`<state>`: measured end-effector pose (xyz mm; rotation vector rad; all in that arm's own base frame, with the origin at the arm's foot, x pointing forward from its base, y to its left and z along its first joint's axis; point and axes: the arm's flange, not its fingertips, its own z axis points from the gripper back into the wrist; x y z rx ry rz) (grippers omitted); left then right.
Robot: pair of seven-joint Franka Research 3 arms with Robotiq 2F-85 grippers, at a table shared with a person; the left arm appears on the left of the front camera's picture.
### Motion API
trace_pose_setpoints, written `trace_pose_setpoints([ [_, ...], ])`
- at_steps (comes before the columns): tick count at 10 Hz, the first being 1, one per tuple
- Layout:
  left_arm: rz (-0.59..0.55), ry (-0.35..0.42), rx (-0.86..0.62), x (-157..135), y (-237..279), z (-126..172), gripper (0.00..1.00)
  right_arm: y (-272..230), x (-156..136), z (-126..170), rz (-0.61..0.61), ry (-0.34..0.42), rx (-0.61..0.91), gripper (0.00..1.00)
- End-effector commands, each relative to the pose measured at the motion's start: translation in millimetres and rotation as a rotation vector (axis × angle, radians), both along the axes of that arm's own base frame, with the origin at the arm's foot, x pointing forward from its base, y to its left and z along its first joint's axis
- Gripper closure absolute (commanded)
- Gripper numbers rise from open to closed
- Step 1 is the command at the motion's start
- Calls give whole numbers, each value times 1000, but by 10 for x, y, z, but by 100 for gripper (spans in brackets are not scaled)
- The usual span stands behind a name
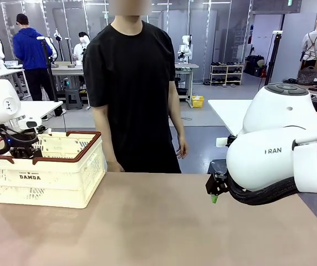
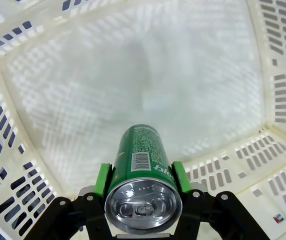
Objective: Place the drinks into the Shopping basket.
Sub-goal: Pick up one drink and place it into the Shopping basket.
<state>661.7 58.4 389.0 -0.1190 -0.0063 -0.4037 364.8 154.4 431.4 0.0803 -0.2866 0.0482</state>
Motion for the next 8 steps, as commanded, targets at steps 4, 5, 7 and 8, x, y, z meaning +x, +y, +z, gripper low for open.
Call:
trace_pose_setpoints([
  [4, 21, -22, -28, 28, -160, -255, 42, -5, 1, 2, 8, 0, 3, 0],
  [5, 15, -22, -38, -13, -161, -237, 42, -5, 1, 2, 8, 0, 3, 0],
  [7, -4, -23, -37, -73, -170, -183, 22, -5, 1, 2, 8, 0, 3, 0],
  [8, 4, -26, -32, -97, -185, -165, 6, -5, 1, 2, 8, 0, 3, 0],
])
